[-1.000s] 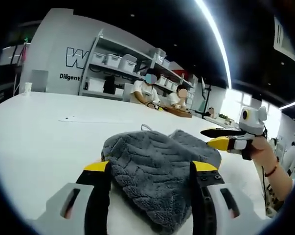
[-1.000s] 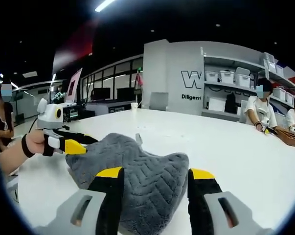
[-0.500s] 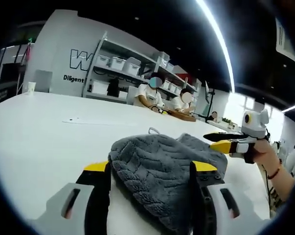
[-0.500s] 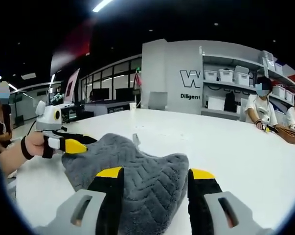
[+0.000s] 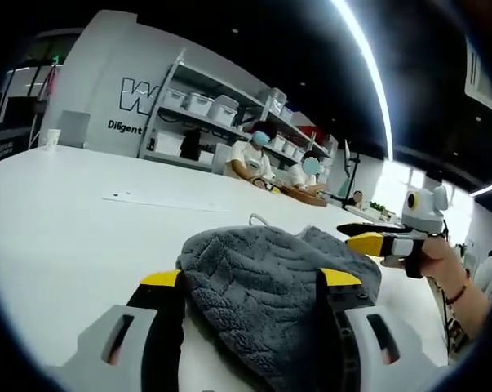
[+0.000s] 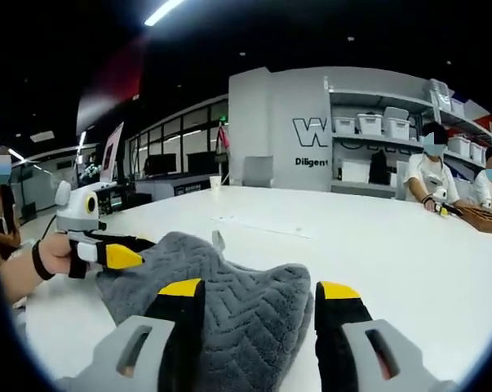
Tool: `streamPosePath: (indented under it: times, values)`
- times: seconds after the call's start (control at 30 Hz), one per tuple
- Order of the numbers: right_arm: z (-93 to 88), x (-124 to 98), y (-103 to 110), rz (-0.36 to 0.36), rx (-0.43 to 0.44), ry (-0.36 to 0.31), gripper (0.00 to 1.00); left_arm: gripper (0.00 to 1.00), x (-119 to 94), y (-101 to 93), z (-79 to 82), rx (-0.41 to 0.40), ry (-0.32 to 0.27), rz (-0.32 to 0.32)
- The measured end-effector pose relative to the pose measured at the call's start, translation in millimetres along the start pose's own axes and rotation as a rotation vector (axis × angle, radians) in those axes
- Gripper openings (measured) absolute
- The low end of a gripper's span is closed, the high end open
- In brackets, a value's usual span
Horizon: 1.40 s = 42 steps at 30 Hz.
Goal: Open the folded towel by lifting each exposed corner and separating the folded layers until the towel lies flat within the target outline without major curled edges
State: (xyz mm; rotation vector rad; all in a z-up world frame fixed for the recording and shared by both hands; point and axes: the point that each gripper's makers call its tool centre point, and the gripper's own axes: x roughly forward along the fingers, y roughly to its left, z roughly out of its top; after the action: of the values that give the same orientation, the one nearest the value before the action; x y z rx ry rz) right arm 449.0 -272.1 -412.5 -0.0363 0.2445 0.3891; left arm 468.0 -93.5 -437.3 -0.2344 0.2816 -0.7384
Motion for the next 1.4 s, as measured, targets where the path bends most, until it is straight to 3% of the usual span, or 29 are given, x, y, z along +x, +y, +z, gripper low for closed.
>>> streamPosePath:
  times: [0.73,0.93,1.13,1.4]
  values:
    - [-6.2,11.5,-3.1,-0.020,0.044,0.026,0.54,0.54,2.6,-0.3,-6.3,-0.007,0.044,0.016]
    - [-11.1,18.9,-5.5,-0.023,0.048,0.043,0.55,0.56,3.9,-1.5,-9.1,-0.016,0.048,0.015]
    - [-14.1,22.8,-6.2,-0.029,0.050,0.053,0.54,0.54,1.7,-2.2,-11.2,-0.078,0.051,0.014]
    - [-19.1,21.7,-5.7,-0.044,0.060,0.066,0.50,0.49,-1.4,-0.6,-12.0,-0.058,0.052,0.026]
